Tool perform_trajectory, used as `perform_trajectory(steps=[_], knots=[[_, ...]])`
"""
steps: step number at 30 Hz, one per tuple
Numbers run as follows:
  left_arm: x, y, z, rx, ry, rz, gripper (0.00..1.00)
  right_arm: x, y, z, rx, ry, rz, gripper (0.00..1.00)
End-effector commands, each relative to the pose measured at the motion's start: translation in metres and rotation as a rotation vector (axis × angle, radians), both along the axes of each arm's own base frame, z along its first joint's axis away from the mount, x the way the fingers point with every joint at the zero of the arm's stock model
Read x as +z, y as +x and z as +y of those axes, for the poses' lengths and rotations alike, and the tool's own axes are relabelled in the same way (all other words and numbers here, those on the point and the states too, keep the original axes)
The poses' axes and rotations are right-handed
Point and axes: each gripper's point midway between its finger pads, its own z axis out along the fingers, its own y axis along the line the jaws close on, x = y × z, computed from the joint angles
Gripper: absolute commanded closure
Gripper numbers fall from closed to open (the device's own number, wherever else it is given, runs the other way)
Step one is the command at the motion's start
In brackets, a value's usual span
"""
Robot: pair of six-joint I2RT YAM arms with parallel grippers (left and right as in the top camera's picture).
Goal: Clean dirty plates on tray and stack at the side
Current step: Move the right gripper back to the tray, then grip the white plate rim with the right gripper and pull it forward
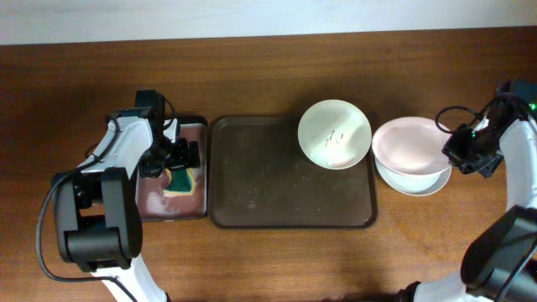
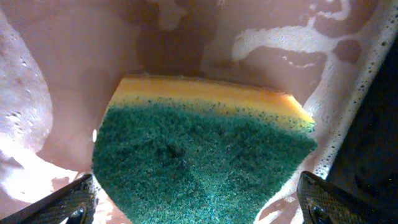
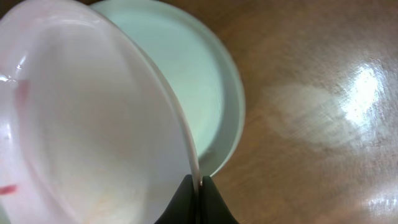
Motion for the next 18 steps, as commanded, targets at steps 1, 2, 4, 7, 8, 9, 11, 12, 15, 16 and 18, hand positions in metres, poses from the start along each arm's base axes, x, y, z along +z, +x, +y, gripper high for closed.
perform_trajectory(steps=[1,2,4,7,8,9,11,12,15,16,18], knots=[[0.002,0.005,0.0,-0.005,0.0,-0.009,0.0,0.042,0.014,0.062,0.293,0.026,-0.155,0.96],[0.002,0.004,0.0,-0.006,0.0,-0.007,0.05,0.042,0.013,0.081,0.349,0.036,-0.141,0.96],[0.0,0.001,0.0,-0.006,0.0,0.004,0.37,0.037,0.008,0.122,0.463,0.064,-0.098,0.96],[-0.006,-0.005,0.0,-0.006,0.004,0.015,0.29,0.032,0.002,0.192,0.662,0.082,-0.07,0.96],[-0.008,0.001,0.001,-0.006,0.004,-0.009,0.12,0.023,-0.003,0.217,0.714,0.089,-0.035,0.96],[-0.007,0.004,0.001,-0.006,0.005,-0.023,0.11,0.019,-0.005,0.227,0.742,0.091,-0.023,0.96],[-0.007,0.012,0.001,-0.005,0.005,-0.053,0.1,0.01,-0.007,0.24,0.782,0.095,0.0,0.96],[-0.007,0.016,0.001,-0.005,0.006,-0.071,0.1,0.004,-0.007,0.248,0.8,0.098,0.014,0.96],[-0.006,0.022,0.001,-0.005,0.007,-0.095,0.14,-0.016,-0.009,0.266,0.845,0.103,0.062,0.96],[-0.006,0.022,0.001,-0.005,0.007,-0.096,0.25,-0.024,-0.008,0.272,0.847,0.105,0.075,0.96],[-0.006,0.022,0.001,-0.005,0.006,-0.096,0.48,-0.034,-0.005,0.277,0.857,0.107,0.082,0.96]])
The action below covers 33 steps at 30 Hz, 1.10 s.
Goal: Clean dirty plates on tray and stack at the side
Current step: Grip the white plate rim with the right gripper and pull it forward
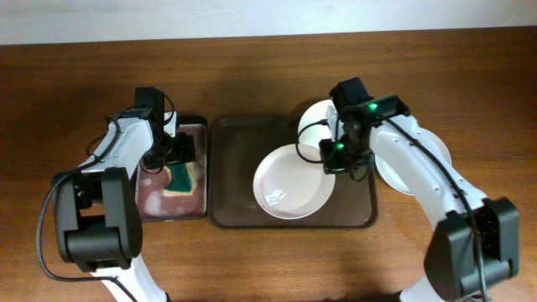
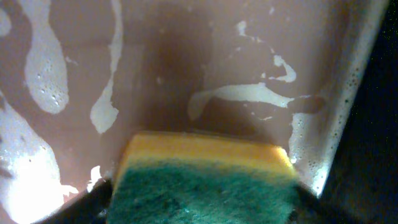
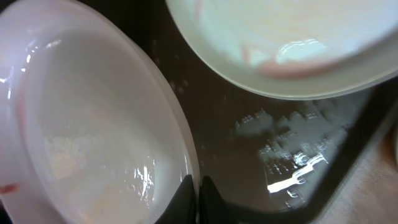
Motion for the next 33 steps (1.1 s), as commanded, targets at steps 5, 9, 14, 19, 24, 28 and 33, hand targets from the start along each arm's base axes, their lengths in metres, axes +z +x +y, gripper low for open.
perform_trajectory(steps=[5,9,14,19,24,28,33], knots=[[-0.004,-0.001,0.0,-0.005,0.004,0.005,1.0,-0.053,0.005,0.032,0.051,-0.01,0.071,0.96],[-0.002,-0.001,0.0,-0.005,0.004,0.003,1.0,-0.07,0.016,0.036,0.031,-0.008,0.059,0.96],[0.002,-0.023,0.0,-0.006,0.0,0.083,0.23,-0.074,0.021,0.038,0.031,-0.004,0.047,0.95],[0.002,-0.054,-0.002,-0.006,-0.006,0.21,0.28,-0.075,0.02,0.038,0.031,-0.006,0.053,0.89],[0.003,-0.058,-0.002,-0.006,-0.007,0.226,0.55,-0.086,0.009,0.033,0.03,-0.017,0.082,0.83],[0.004,-0.058,-0.01,-0.007,-0.055,0.223,0.65,-0.106,0.0,0.03,0.026,-0.016,0.081,0.79],[0.004,-0.058,-0.01,-0.007,-0.055,0.223,0.94,-0.111,-0.001,0.032,0.028,0.002,0.076,0.96]])
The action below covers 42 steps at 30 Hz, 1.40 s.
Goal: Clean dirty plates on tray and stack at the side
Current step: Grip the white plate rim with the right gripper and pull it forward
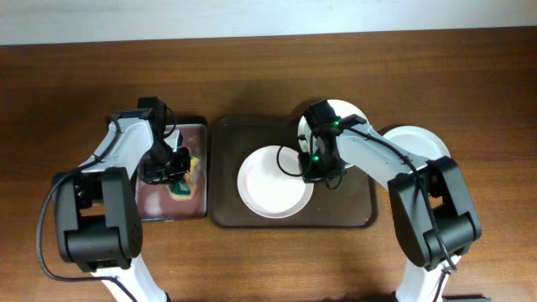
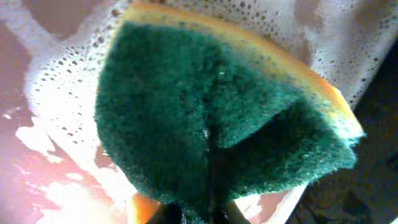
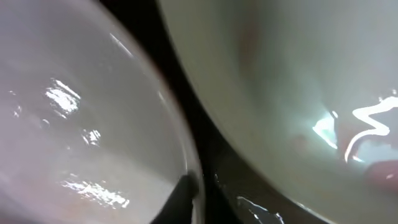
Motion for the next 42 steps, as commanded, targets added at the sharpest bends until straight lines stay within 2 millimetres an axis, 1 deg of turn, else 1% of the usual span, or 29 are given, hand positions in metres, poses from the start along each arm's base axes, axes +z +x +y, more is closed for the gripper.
perform_trajectory(steps=[1,2,3,4,5,6,8,9,11,12,13,17,19,22,24,27,28,30,32,42], knots=[[0.004,-0.001,-0.003,-0.004,-0.016,-0.01,0.93,-0.013,-0.015,-0.003,0.011,-0.018,0.051,0.96],[0.004,0.0,-0.003,-0.004,-0.016,-0.013,0.91,-0.007,-0.014,-0.003,0.01,-0.015,0.041,0.96],[0.004,0.001,-0.003,-0.004,-0.016,-0.015,0.91,0.004,-0.009,-0.002,0.01,-0.007,0.008,0.96],[0.004,0.001,-0.003,-0.004,-0.016,-0.015,0.91,0.019,0.0,-0.005,-0.014,-0.026,-0.05,0.96],[0.004,0.001,-0.003,-0.004,-0.016,-0.015,0.9,0.036,0.009,-0.009,-0.023,-0.045,-0.116,0.96],[0.004,0.001,-0.003,-0.004,-0.016,-0.015,0.9,0.06,0.021,-0.016,-0.036,-0.071,-0.205,0.96],[0.004,0.001,-0.003,-0.004,-0.016,-0.015,0.89,0.096,0.033,-0.033,-0.068,-0.142,-0.337,0.96],[0.004,0.001,-0.003,-0.004,-0.016,-0.015,0.89,0.111,0.036,-0.043,-0.087,-0.184,-0.393,0.96],[0.004,0.001,-0.003,-0.004,-0.016,-0.017,0.89,0.132,0.037,-0.06,-0.114,-0.27,-0.466,0.96],[0.004,0.002,-0.003,-0.004,-0.016,-0.019,0.89,0.143,0.035,-0.066,-0.116,-0.326,-0.506,0.96],[0.004,0.002,-0.003,-0.004,-0.016,-0.019,0.89,0.146,0.034,-0.067,-0.112,-0.351,-0.521,0.96],[0.004,0.002,-0.003,-0.004,-0.016,-0.019,0.89,0.155,0.031,-0.064,-0.078,-0.461,-0.583,0.96],[0.004,0.002,-0.003,-0.004,-0.016,-0.019,0.89,0.172,0.03,-0.061,-0.059,-0.538,-0.647,0.96],[0.004,0.002,-0.003,-0.004,-0.016,-0.019,0.88,0.201,0.027,-0.049,-0.036,-0.631,-0.77,0.96],[0.004,0.002,-0.003,-0.004,-0.016,-0.019,0.88,0.221,0.021,-0.033,0.001,-0.726,-0.883,0.96],[0.004,0.002,-0.003,-0.004,-0.016,-0.019,0.89,0.244,0.01,-0.02,0.021,-0.826,-1.0,0.96],[0.004,0.002,-0.003,-0.004,-0.016,-0.018,0.89,0.257,0.003,-0.006,0.089,-0.886,-1.066,0.96],[0.004,0.002,-0.003,-0.004,-0.016,-0.018,0.89,0.267,-0.001,0.006,0.116,-0.905,-1.118,0.96],[0.004,0.002,-0.003,-0.004,-0.016,-0.018,0.89,0.27,-0.004,0.016,0.13,-0.891,-1.143,0.96],[0.004,0.002,-0.003,-0.004,-0.016,-0.018,0.89,0.27,-0.003,0.016,0.126,-0.887,-1.146,0.96]])
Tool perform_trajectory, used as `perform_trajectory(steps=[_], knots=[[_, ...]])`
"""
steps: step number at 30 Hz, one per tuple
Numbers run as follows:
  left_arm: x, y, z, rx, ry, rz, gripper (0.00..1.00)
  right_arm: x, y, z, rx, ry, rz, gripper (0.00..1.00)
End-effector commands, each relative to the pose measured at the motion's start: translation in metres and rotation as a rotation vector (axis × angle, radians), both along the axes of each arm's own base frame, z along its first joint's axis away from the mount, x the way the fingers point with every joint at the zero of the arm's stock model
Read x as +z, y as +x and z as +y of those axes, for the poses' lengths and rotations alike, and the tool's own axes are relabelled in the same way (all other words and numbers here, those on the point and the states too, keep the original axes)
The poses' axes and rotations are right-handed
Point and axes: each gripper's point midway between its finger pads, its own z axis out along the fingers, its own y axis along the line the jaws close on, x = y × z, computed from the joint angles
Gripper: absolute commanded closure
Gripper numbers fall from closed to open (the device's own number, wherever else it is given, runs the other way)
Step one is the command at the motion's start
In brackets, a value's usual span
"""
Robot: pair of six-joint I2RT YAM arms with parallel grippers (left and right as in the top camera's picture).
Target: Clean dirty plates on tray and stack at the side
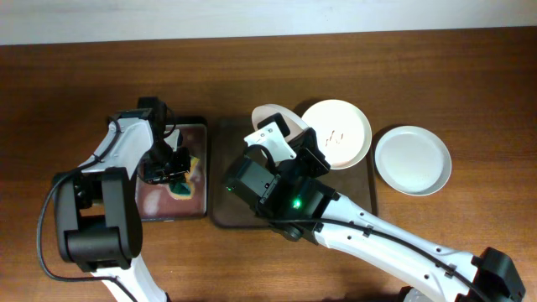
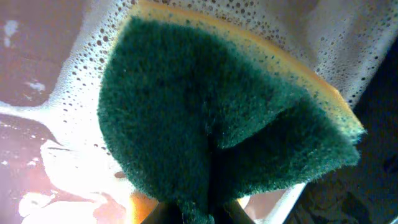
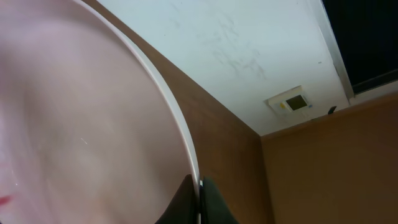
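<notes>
A pale pink plate (image 3: 81,124) is held up high and tilted, its rim pinched in my shut right gripper (image 3: 199,186). In the overhead view only the pink plate's top edge (image 1: 267,115) shows above the raised right arm. A white dish (image 1: 337,134) with small marks sits on the brown tray (image 1: 220,138) at its far right. Another white plate (image 1: 413,159) lies on the table to the right of the tray. My left gripper (image 2: 198,211) is shut on a green and yellow sponge (image 2: 211,118) over the soapy tub (image 1: 151,197).
The raised right arm (image 1: 285,189) covers most of the tray's middle in the overhead view. Foam (image 2: 81,155) floats on the pinkish water in the tub. Bare wooden table (image 1: 470,92) lies around the tray, tub and plate.
The right gripper held the pink plate low and flat on the tray's middle; now the plate is up high and tilted on edge. The left gripper still grips the sponge over the tub.
First the right gripper held the pink plate on the white plate right of the tray, the left open over the sponge. Then the plate was over the tray, then low on it, the left shut on the sponge. Now the plate is raised.
</notes>
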Motion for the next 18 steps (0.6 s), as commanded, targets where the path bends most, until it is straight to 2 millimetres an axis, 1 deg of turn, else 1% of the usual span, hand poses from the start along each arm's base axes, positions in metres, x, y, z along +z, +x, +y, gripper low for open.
perform_trajectory(steps=[1,4,5,6,7,8,9,10,12,13,14,16,17,18], knots=[[0.004,0.001,-0.003,-0.004,-0.015,-0.014,0.89,0.02,0.0,-0.004,-0.02,0.026,-0.057,0.96],[0.004,0.001,-0.003,-0.004,-0.015,-0.014,0.9,0.02,0.0,-0.004,-0.022,0.034,-0.06,0.96],[0.004,0.001,-0.003,-0.004,-0.015,-0.014,0.93,0.013,0.0,0.0,-0.015,0.101,-0.04,0.96],[0.004,0.001,-0.003,-0.004,-0.015,-0.014,0.94,0.0,0.0,0.005,-0.008,0.192,0.012,0.96],[0.004,0.0,-0.003,-0.004,-0.015,-0.014,0.93,-0.022,-0.001,0.009,-0.014,0.331,0.111,0.96],[0.004,0.0,-0.003,-0.004,-0.015,-0.013,0.94,-0.04,-0.002,0.009,-0.041,0.44,0.197,0.96],[0.004,0.0,-0.003,-0.004,-0.015,-0.013,0.94,-0.057,-0.003,0.005,-0.098,0.549,0.279,0.96],[0.004,0.0,-0.003,-0.004,-0.015,-0.013,0.94,-0.071,-0.002,-0.003,-0.163,0.627,0.339,0.96],[0.004,0.0,-0.003,-0.004,-0.015,-0.014,0.96,-0.092,0.001,-0.023,-0.294,0.719,0.417,0.96],[0.004,0.0,-0.003,-0.004,-0.015,-0.014,1.0,-0.103,0.002,-0.032,-0.342,0.756,0.465,0.96],[0.004,0.001,-0.003,-0.004,-0.015,-0.014,1.0,-0.113,0.004,-0.038,-0.374,0.785,0.504,0.96],[0.005,0.001,-0.003,-0.004,-0.015,-0.014,1.0,-0.138,0.004,-0.043,-0.433,0.852,0.613,0.96],[0.009,0.002,-0.002,-0.003,-0.015,-0.019,1.0,-0.149,0.003,-0.044,-0.453,0.87,0.652,0.96],[0.018,0.007,-0.002,-0.003,-0.013,-0.055,1.0,-0.161,0.002,-0.046,-0.476,0.879,0.686,0.96]])
